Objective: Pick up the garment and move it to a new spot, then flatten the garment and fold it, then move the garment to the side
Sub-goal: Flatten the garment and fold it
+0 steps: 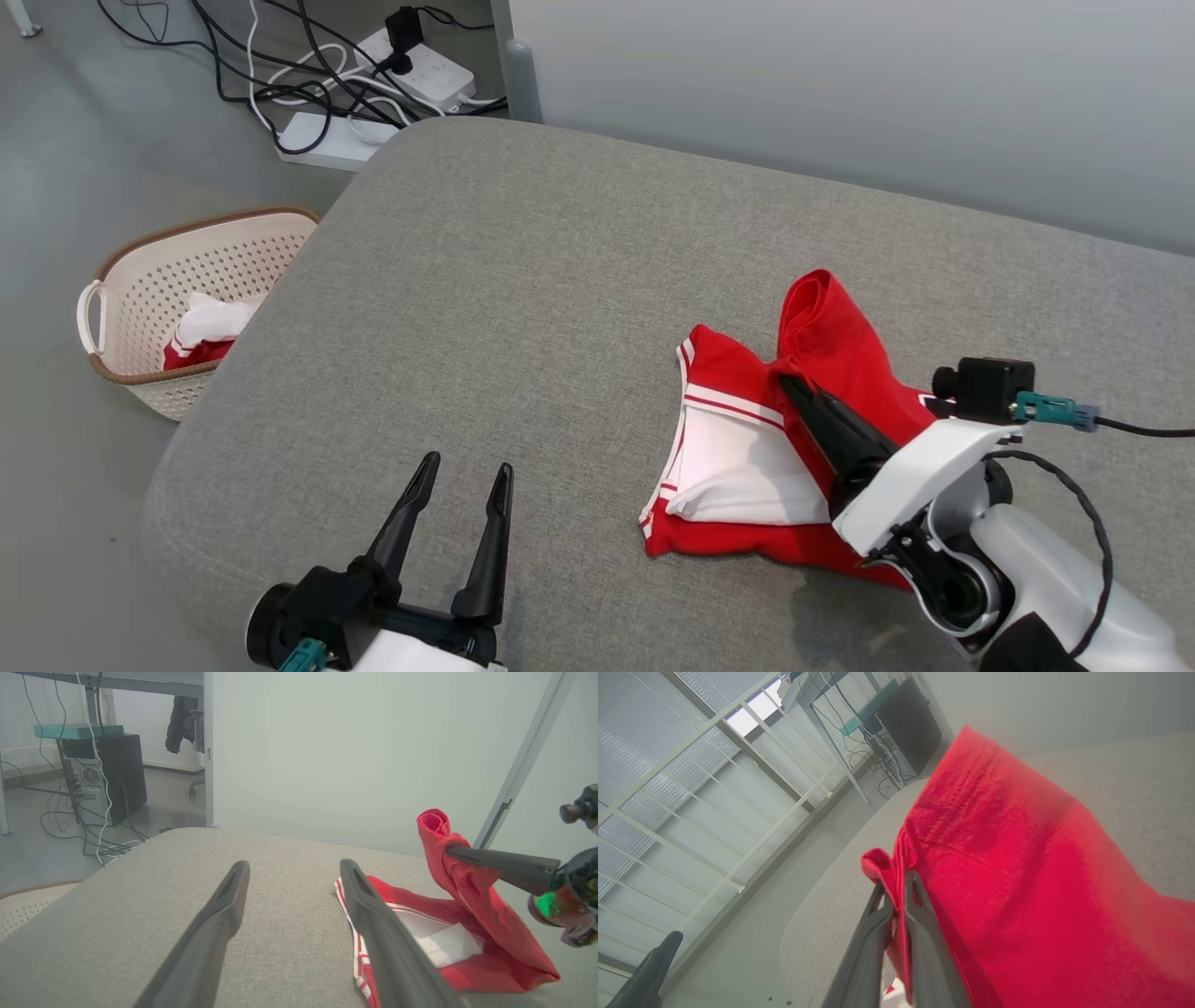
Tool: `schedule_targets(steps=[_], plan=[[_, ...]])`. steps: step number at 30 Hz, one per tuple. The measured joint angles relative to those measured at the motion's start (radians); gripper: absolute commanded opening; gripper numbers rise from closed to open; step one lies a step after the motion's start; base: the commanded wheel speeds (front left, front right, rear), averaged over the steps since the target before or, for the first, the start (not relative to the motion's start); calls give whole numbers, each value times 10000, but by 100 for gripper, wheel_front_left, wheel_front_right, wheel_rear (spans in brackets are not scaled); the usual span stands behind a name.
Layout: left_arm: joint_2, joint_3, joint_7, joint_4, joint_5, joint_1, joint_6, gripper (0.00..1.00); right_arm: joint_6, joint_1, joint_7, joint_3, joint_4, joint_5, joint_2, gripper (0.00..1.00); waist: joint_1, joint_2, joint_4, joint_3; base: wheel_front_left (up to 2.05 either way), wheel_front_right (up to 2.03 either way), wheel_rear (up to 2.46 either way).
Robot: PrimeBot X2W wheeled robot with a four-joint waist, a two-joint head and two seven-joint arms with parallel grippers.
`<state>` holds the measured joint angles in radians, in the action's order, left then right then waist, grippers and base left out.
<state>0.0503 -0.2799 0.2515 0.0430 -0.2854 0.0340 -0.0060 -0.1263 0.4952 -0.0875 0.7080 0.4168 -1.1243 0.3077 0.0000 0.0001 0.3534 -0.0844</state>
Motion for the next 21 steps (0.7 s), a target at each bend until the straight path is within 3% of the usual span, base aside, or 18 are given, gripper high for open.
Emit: schedule_targets(steps=[21], plan=[[2, -249, 0, 10, -54, 0, 44, 100, 0, 803, -416, 1536, 2803, -349, -1425, 0, 0, 0, 495, 1, 0, 0, 0]])
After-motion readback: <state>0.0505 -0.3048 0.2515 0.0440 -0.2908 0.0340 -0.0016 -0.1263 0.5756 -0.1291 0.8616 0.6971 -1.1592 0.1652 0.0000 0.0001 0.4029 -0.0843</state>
